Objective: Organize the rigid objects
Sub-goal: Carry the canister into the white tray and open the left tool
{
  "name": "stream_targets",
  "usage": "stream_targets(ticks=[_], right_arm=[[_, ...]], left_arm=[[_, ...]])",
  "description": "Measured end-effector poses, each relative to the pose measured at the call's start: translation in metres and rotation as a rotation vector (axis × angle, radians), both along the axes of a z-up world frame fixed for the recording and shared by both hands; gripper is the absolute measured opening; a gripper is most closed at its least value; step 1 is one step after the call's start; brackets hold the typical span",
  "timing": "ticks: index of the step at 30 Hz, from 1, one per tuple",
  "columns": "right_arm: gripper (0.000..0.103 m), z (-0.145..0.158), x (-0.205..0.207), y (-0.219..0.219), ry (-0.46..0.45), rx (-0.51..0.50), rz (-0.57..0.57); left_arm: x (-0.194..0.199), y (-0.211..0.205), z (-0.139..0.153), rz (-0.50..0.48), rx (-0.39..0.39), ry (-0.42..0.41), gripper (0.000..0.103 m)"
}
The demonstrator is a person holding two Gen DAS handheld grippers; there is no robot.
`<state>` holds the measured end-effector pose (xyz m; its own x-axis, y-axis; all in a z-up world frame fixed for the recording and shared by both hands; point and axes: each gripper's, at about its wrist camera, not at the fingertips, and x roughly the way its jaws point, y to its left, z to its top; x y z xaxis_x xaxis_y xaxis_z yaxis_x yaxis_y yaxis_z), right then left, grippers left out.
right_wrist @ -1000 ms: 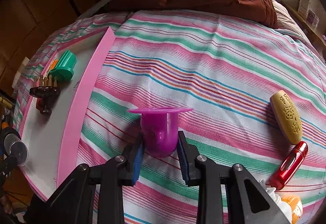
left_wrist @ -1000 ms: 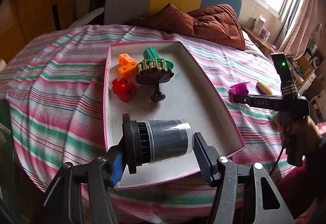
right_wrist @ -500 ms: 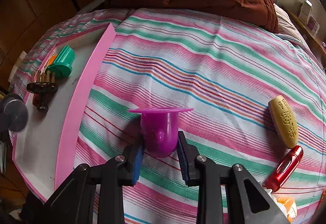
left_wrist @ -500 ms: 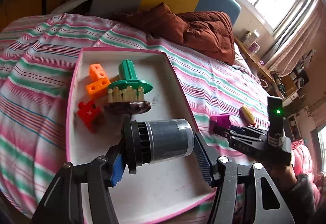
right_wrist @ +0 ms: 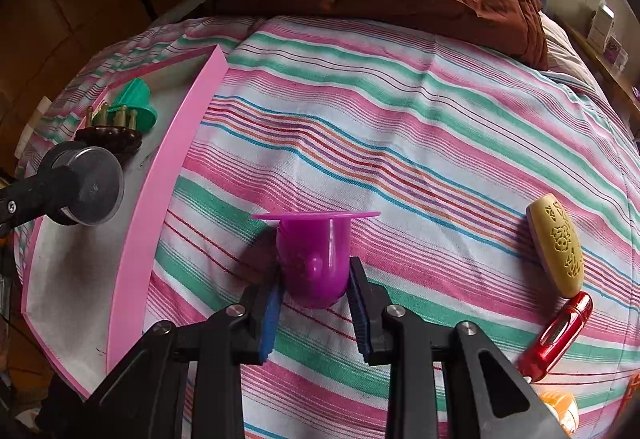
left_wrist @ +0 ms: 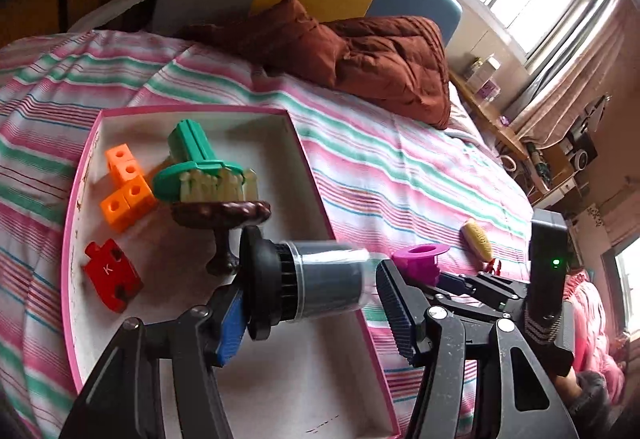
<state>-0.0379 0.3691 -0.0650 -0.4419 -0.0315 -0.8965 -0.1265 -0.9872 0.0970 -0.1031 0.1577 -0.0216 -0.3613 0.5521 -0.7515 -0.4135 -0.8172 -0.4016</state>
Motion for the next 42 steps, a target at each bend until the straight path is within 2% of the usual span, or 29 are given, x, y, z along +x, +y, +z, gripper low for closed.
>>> stream_targets(ticks=[5,10,16,20,23,26,29,33,37,42], right_arm=[[0.030,0.001,0.001,-0.001,0.002,0.008,0.000],[0.030,0.002,0.000,-0.001,0.001,0.006,-0.001],[0.030,0.002,-0.001,0.000,0.001,0.011,-0.003],[0.030,0.002,-0.002,0.000,0.001,0.009,-0.010],[0.030,0.003,-0.002,0.002,0.001,0.001,-0.019],[0.030,0.003,-0.002,0.001,0.003,-0.004,-0.025],[0.030,0.003,-0.001,0.001,0.005,-0.001,-0.026],[0.030,0.003,-0.002,0.002,0.007,0.000,-0.027],[0.030,0.003,-0.002,0.002,0.009,0.007,-0.029],[0.030,0.003,-0.003,0.004,0.008,-0.006,-0.036]], left_arm=[[-0.012,0.003,-0.006,0.015,-0.023,-0.019,0.053],[-0.003,-0.007,-0.002,0.044,-0.024,0.008,0.054],[0.025,-0.025,0.005,0.070,-0.109,0.092,0.060],[0.043,-0.031,0.000,0.052,-0.176,0.127,0.061],[0.046,-0.023,-0.009,0.036,-0.253,0.129,0.059],[0.042,-0.014,-0.018,0.039,-0.315,0.122,0.052],[0.031,-0.009,-0.022,0.054,-0.302,0.096,0.050],[0.022,0.000,-0.019,0.065,-0.303,0.114,0.050],[0.009,0.005,-0.023,0.086,-0.304,0.094,0.051],[0.012,0.000,-0.024,0.093,-0.300,0.096,0.051]])
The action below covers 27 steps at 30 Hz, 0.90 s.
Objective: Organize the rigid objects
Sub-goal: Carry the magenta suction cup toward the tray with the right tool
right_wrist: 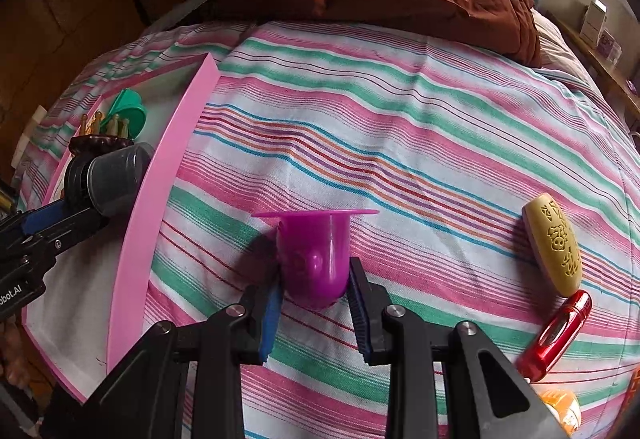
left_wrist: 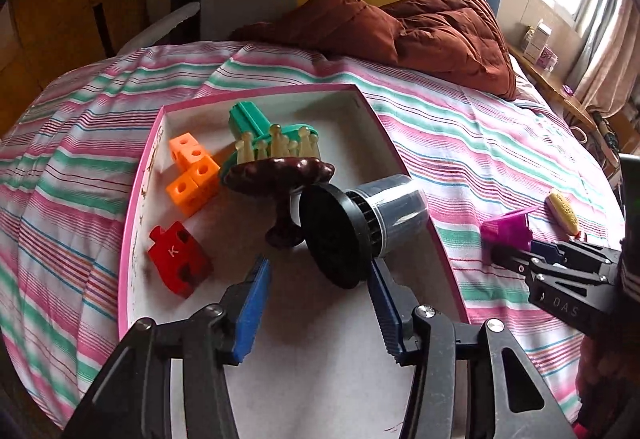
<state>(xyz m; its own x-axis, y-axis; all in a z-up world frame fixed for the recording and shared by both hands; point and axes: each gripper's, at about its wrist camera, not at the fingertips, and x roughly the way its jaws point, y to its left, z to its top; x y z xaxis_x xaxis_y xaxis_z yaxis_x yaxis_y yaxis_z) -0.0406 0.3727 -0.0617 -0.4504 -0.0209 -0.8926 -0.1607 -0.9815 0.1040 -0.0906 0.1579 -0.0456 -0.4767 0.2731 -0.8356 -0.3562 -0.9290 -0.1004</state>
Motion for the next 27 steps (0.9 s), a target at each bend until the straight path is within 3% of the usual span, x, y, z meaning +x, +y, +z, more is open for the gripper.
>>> stream_targets(ticks=[10,20,27], right_arm=[[0.031,0.000,-0.001,0.007,0.009,-0.047,-0.036],[0.032,0.002,0.001,0.009,0.014,-0.068,-0.057],[0.031,0.004,0.002,0.007,0.036,-0.050,-0.044]], left_arm=[[0.028,-0.018,0.001,-0.013,0.010,0.009,0.052],[0.054,-0.029,0.017,-0.034,-0.022,0.091,0.062],[0.065,-0.037,0.028,-0.034,-0.031,0.133,0.062]])
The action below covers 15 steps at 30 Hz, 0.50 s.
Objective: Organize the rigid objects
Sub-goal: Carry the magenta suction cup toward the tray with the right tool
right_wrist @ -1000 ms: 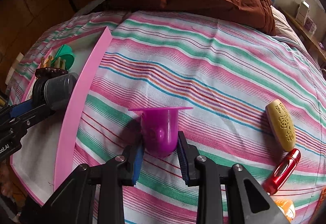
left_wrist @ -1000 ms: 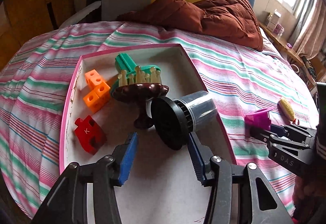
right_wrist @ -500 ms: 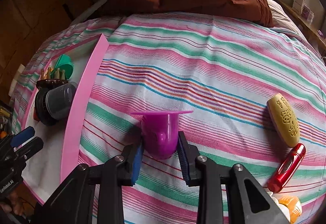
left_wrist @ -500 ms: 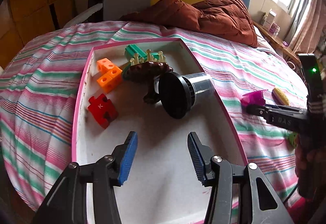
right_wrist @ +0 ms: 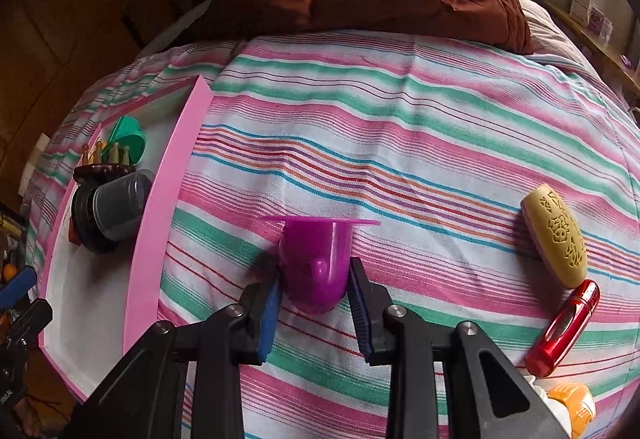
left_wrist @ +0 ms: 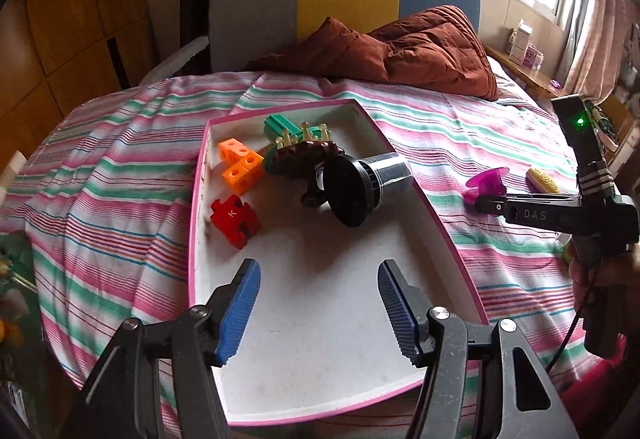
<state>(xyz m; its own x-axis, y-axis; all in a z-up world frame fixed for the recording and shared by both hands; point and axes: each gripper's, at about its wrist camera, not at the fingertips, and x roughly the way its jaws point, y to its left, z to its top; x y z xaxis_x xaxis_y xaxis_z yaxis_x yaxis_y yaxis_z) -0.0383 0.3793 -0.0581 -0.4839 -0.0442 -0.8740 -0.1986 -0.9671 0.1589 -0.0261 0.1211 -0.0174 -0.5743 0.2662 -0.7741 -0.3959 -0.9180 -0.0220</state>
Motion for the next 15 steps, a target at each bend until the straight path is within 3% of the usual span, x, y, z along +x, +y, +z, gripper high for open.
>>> stream_targets(ticks=[5,15], right_arm=[[0.031,-0.003,-0.001,-0.010,-0.008,0.040,0.036],[0.031,-0.006,-0.002,-0.003,-0.015,-0.005,0.016]], left_arm=[[0.004,-0.007,0.002,0.008,-0.002,0.007,0.062],[0.010,-0.018,0.000,0.019,-0.015,0.007,0.062]])
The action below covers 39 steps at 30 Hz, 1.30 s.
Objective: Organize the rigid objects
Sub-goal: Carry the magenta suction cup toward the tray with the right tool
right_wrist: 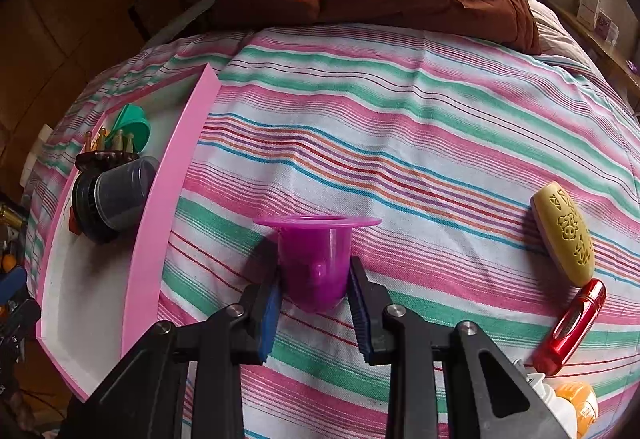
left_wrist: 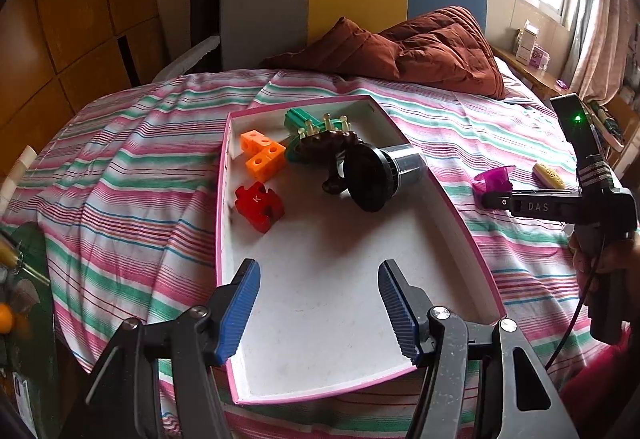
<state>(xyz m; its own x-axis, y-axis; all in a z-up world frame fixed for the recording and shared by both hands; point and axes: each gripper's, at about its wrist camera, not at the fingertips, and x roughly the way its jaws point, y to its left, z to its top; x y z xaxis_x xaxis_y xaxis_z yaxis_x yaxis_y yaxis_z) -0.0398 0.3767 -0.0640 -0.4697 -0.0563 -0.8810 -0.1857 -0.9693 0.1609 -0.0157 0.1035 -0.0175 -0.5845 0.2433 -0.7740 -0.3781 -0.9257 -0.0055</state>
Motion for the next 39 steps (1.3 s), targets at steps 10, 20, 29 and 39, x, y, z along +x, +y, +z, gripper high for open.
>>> stream_targets(ticks=[10,20,29,39], right_arm=[[0.030,-0.001,0.001,-0.007,0.004,0.045,0.012],[0.030,-0.002,0.004,-0.012,0.012,0.076,0.006],[0.030,0.000,0.014,-0.027,-0.015,0.087,-0.016],[0.030,0.009,0.033,-0.035,-0.011,0.067,-0.060]], left_arm=[[0.005,-0.006,0.003,0.001,-0.006,0.011,0.062],[0.008,-0.015,0.006,0.005,0.008,0.012,0.062],[0.007,-0.032,0.005,0.024,0.026,0.010,0.062],[0.006,-0.050,0.003,0.060,0.043,0.004,0.062]])
